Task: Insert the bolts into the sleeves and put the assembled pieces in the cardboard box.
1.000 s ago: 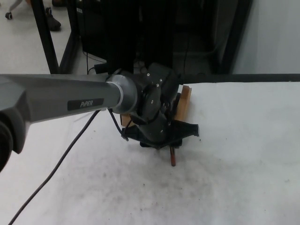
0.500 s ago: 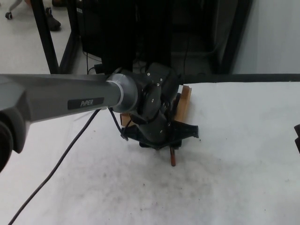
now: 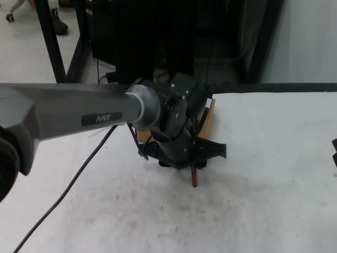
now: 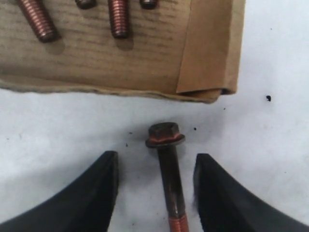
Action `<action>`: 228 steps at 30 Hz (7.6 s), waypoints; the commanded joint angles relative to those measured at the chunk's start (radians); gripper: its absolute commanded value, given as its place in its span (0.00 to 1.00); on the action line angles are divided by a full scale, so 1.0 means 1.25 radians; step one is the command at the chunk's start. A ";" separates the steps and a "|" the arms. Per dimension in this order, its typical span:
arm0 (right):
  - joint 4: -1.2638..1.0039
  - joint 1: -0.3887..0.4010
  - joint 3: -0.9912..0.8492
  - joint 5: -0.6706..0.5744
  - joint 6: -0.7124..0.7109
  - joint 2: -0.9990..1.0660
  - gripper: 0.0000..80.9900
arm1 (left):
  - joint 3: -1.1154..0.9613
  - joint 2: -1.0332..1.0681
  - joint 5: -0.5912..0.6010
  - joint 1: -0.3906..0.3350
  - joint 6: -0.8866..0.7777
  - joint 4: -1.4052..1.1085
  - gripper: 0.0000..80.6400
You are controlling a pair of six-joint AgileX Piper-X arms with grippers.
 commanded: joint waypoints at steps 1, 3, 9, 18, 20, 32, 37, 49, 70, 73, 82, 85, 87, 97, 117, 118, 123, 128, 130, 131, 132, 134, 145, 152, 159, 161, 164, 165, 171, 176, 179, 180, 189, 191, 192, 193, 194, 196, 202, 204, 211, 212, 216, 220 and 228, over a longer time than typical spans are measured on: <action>-0.006 -0.010 -0.002 -0.002 -0.007 0.002 0.00 | 0.003 0.020 0.025 -0.013 -0.016 0.043 0.53; -0.006 -0.013 -0.002 -0.002 -0.007 0.002 0.00 | -0.002 0.018 0.025 -0.013 -0.012 0.047 0.46; -0.006 -0.019 -0.002 -0.002 -0.007 0.002 0.00 | -0.016 0.018 0.049 -0.013 -0.013 0.038 0.24; -0.006 -0.019 -0.002 -0.002 -0.007 0.000 0.00 | -0.016 0.018 0.041 -0.010 -0.013 0.041 0.20; -0.006 -0.019 -0.002 -0.002 -0.007 0.000 0.00 | -0.016 0.018 0.042 -0.008 -0.013 0.041 0.14; -0.005 -0.019 -0.007 -0.002 -0.048 -0.006 0.00 | -0.025 -0.039 0.108 0.002 0.024 0.044 0.01; -0.005 -0.019 -0.007 -0.004 -0.060 -0.018 0.00 | -0.024 -0.138 0.095 0.002 0.084 0.044 0.01; -0.008 -0.017 -0.007 -0.098 -0.071 -0.021 0.00 | 0.229 -0.469 0.115 -0.008 -0.019 -0.167 0.01; -0.394 0.177 0.073 -0.321 -0.024 0.044 0.00 | 0.694 -0.925 0.501 0.117 -0.202 -0.754 0.01; -0.466 0.224 0.073 -0.321 -0.012 0.078 0.00 | 0.709 -0.927 0.552 0.148 -0.250 -0.805 0.01; -0.642 0.295 0.073 -0.318 0.041 0.169 0.00 | 0.712 -0.927 0.636 0.171 -0.286 -0.842 0.01; -0.659 0.298 0.073 -0.305 0.057 0.170 0.00 | 0.712 -0.927 0.634 0.171 -0.286 -0.842 0.01; -0.655 0.298 0.073 -0.294 0.060 0.165 0.00 | 0.712 -0.927 0.634 0.174 -0.286 -0.842 0.01; -0.647 0.298 0.073 -0.289 0.060 0.139 0.00 | 0.712 -0.927 0.635 0.293 -0.266 -0.837 0.01; -0.707 0.298 0.073 -0.289 0.072 0.137 0.00 | 0.712 -0.927 0.605 0.225 -0.280 -0.837 0.01; -0.707 0.298 0.073 -0.289 0.072 0.137 0.00 | 0.712 -0.927 0.605 0.225 -0.280 -0.837 0.01; -0.714 0.298 0.073 -0.289 0.072 0.137 0.00 | 0.712 -0.927 0.605 0.225 -0.280 -0.837 0.01; -0.720 0.298 0.073 -0.289 0.072 0.137 0.00 | 0.712 -0.927 0.605 0.225 -0.280 -0.837 0.01; -0.720 0.298 0.073 -0.289 0.072 0.137 0.00 | 0.712 -0.927 0.605 0.225 -0.280 -0.837 0.01; -0.720 0.298 0.073 -0.289 0.072 0.137 0.00 | 0.712 -0.927 0.605 0.225 -0.280 -0.837 0.01; -0.720 0.298 0.073 -0.289 0.072 0.137 0.00 | 0.712 -0.927 0.605 0.225 -0.280 -0.837 0.01; -0.720 0.298 0.073 -0.289 0.077 0.137 0.00 | 0.712 -0.927 0.605 0.225 -0.288 -0.837 0.01; -0.720 0.298 0.073 -0.277 0.077 0.137 0.00 | 0.712 -0.927 0.610 0.225 -0.300 -0.837 0.01; -0.720 0.298 0.073 -0.275 0.081 0.137 0.00 | 0.716 -0.927 0.611 0.225 -0.301 -0.837 0.01; -0.720 0.298 0.073 -0.275 0.083 0.137 0.00 | 0.716 -0.927 0.611 0.201 -0.304 -0.837 0.01; -0.720 0.298 0.073 -0.275 0.083 0.137 0.00 | 0.716 -0.927 0.611 0.190 -0.292 -0.837 0.01; -0.720 0.298 0.073 -0.275 0.083 0.137 0.00 | 0.716 -0.926 0.604 0.186 -0.292 -0.837 0.01; -0.720 0.298 0.073 -0.275 0.083 0.137 0.00 | 0.716 -0.926 0.604 0.186 -0.292 -0.837 0.01; -0.720 0.298 0.073 -0.252 0.100 0.137 0.00 | 0.716 -0.926 0.604 0.186 -0.292 -0.837 0.01; -0.718 0.298 0.073 -0.191 0.113 0.137 0.00 | 0.716 -0.926 0.604 0.186 -0.278 -0.837 0.01; -0.713 0.298 0.073 -0.163 0.113 0.137 0.00 | 0.716 -0.926 0.604 0.186 -0.278 -0.837 0.01; -0.712 0.298 0.073 -0.161 0.113 0.137 0.00 | 0.716 -0.926 0.604 0.186 -0.276 -0.837 0.01; -0.706 0.298 0.073 -0.175 0.103 0.137 0.00 | 0.716 -0.926 0.608 0.186 -0.193 -0.727 0.01; -0.698 0.298 0.073 -0.178 0.089 0.137 0.00 | 0.716 -0.926 0.608 0.186 -0.178 -0.724 0.01; -0.693 0.298 0.073 -0.178 0.088 0.137 0.00 | 0.716 -0.926 0.611 0.186 -0.174 -0.722 0.01; -0.689 0.297 0.073 -0.178 0.086 0.137 0.00 | 0.716 -0.926 0.612 0.186 -0.171 -0.720 0.01; -0.686 0.296 0.073 -0.178 0.080 0.137 0.00 | 0.716 -0.926 0.611 0.186 -0.171 -0.716 0.01; -0.683 0.296 0.073 -0.178 0.075 0.137 0.00 | 0.716 -0.926 0.611 0.186 -0.158 -0.703 0.01; -0.683 0.296 0.073 -0.178 0.070 0.137 0.00 | 0.716 -0.926 0.611 0.186 -0.118 -0.652 0.01; -0.683 0.296 0.073 -0.178 0.070 0.137 0.00 | 0.716 -0.926 0.611 0.186 -0.113 -0.651 0.01; -0.677 0.296 0.073 -0.178 0.056 0.137 0.00 | 0.716 -0.926 0.616 0.186 -0.075 -0.651 0.17; -0.675 0.296 0.073 -0.178 0.056 0.137 0.00 | 0.716 -0.926 0.616 0.186 -0.075 -0.651 0.25; -0.671 0.296 0.073 -0.189 0.056 0.137 0.00 | 0.716 -0.926 0.614 0.186 -0.086 -0.663 0.53; -0.671 0.296 0.073 -0.189 0.056 0.137 0.00 | 0.716 -0.926 0.610 0.186 -0.105 -0.663 0.61; -0.641 0.296 0.073 -0.201 0.056 0.137 0.00 | 0.716 -0.929 0.595 0.197 -0.137 -0.735 0.61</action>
